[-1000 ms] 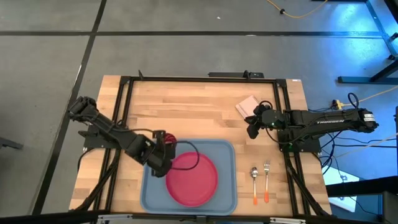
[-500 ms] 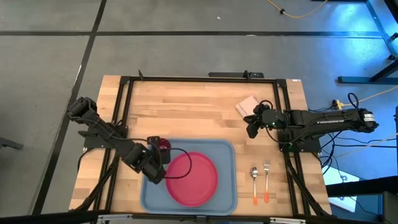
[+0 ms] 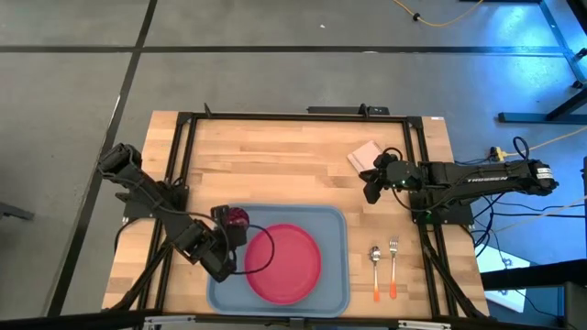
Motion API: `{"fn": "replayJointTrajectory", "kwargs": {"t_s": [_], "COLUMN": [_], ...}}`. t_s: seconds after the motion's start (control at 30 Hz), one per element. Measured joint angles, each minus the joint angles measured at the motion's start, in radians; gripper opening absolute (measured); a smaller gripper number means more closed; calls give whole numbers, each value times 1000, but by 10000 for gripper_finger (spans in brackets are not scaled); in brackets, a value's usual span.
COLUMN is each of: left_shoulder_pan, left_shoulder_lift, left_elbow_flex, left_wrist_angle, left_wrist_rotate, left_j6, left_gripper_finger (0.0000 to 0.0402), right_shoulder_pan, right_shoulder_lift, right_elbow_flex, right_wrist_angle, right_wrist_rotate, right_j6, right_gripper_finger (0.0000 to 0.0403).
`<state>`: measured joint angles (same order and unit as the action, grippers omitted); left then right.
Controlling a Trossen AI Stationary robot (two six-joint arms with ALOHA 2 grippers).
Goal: Pick and place plate/cup/fork/spoon on tray
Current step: Put the red cup on the top left side of the pink plate on the blue tray
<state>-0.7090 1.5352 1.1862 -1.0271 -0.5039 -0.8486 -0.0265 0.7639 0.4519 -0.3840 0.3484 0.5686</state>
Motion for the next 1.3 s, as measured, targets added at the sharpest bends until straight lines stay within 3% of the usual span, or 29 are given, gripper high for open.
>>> {"fn": "replayJointTrajectory", "kwargs": {"t_s": [0.43,1.3], "left_shoulder_pan": [0,2], "left_shoulder_lift": [37,37], "left_elbow_flex": [-1,-1], "left_wrist_angle": [48,49], "left_wrist_rotate": [67,22], "left_j6": [-62,-92], "left_gripper_finger": [6,36], "right_shoulder_pan": [0,0], "right_shoulder_lift": [0,41], "right_elbow_flex": [0,0], "right_wrist_angle": [0,13], "right_wrist_rotate": [0,0], "right_j6": [2,3], "right_gripper_finger": [57,57]}}
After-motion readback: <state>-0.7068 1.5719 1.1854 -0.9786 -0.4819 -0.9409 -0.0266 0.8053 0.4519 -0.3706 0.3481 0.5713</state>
